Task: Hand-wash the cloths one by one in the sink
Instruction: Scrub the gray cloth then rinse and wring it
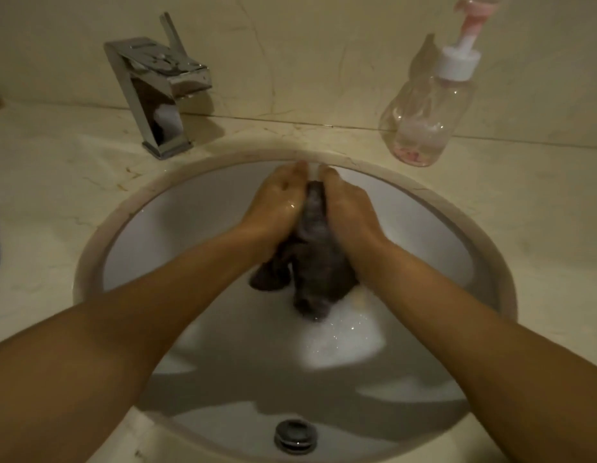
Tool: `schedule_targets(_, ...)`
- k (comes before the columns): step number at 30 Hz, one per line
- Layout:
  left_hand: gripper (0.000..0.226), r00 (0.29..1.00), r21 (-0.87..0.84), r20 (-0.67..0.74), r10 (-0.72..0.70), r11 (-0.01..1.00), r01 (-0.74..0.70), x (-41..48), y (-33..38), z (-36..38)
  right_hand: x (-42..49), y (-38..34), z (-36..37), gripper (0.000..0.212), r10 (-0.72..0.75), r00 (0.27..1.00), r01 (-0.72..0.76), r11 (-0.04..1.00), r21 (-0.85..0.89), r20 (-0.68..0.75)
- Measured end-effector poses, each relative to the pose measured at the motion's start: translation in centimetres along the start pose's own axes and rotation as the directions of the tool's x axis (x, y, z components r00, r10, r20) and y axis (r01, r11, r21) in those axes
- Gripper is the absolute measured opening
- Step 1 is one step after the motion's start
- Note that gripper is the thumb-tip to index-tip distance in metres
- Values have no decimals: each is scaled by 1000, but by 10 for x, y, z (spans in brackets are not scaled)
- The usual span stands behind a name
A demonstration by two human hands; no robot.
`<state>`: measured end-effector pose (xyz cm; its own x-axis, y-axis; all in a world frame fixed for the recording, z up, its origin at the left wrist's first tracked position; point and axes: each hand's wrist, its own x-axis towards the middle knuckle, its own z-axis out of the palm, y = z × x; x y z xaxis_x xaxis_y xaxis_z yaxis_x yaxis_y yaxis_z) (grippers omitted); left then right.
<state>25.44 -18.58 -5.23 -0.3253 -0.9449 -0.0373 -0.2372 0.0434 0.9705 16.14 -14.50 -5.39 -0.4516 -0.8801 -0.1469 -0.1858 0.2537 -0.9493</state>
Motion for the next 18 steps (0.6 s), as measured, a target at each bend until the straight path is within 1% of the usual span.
schedule_targets(1, 41, 1000, 16, -14, 6, 1000, -6, 5, 0, -5, -5, 2, 8, 48, -24, 1000, 24, 999, 36, 2)
schedule_targets(3, 40, 1000, 26, -5, -3, 1000, 3, 12, -4, -12, -5, 4, 19, 47, -18, 999, 15, 992, 124, 30)
schedule_targets(4, 38, 999, 33, 18, -45, 998, 44, 15, -4, -12, -2, 3, 19, 51, -22, 999, 17, 995, 101, 48)
schedule_targets(5, 39, 993, 44, 54, -108, 993, 106, 16, -4, -12, 3, 3, 16, 58, -22, 997, 19, 999, 44, 69)
schedule_targets(6, 45, 978, 76, 92, -185, 981, 179, 18, -5, -11, 11, 4, 11, 66, -9, 995, 13, 999, -43, 98)
schedule_targets(7, 53, 961, 161, 118, -251, 959, 231, 21, -8, -12, 17, 6, 6, 72, 25, 992, -6, 989, -151, 125)
schedule_targets(8, 60, 948, 318, 126, -293, 917, 241, 24, -11, -15, 22, 8, -2, 77, 65, 987, -21, 960, -279, 148)
schedule_targets(9, 66, 945, 505, 117, -305, 838, 207, 26, -15, -19, 26, 11, -9, 80, 88, 984, -18, 913, -407, 155)
schedule_targets(10, 69, 951, 678, 119, -286, 723, 133, 28, -21, -24, 30, 14, -16, 81, 92, 984, -1, 857, -515, 151)
schedule_targets(11, 70, 958, 795, 123, -259, 604, 61, 30, -27, -30, 32, 16, -22, 79, 73, 987, 32, 791, -611, 147)
schedule_targets(12, 69, 962, 868, 127, -241, 497, 10, 32, -34, -35, 33, 17, -25, 74, 39, 987, 81, 712, -697, 155)
schedule_targets(13, 68, 971, 908, 128, -203, 419, -32, 34, -38, -39, 32, 17, -28, 69, -3, 983, 145, 631, -762, 184)
schedule_targets(14, 67, 979, 926, 136, -149, 370, -72, 35, -39, -42, 33, 19, -30, 63, -29, 965, 230, 560, -796, 259)
schedule_targets(15, 62, 983, 923, 161, -92, 367, -117, 36, -38, -42, 32, 19, -31, 55, -4, 931, 315, 516, -797, 366)
schedule_targets(16, 52, 976, 896, 212, -46, 407, -176, 35, -36, -40, 32, 21, -32, 47, 82, 882, 367, 498, -786, 464)
schedule_targets(17, 43, 954, 859, 297, -47, 451, -245, 34, -35, -38, 30, 23, -31, 47, 215, 812, 393, 487, -780, 543)
schedule_targets(18, 41, 910, 828, 404, -88, 458, -324, 31, -35, -33, 28, 25, -31, 59, 341, 734, 422, 447, -788, 587)
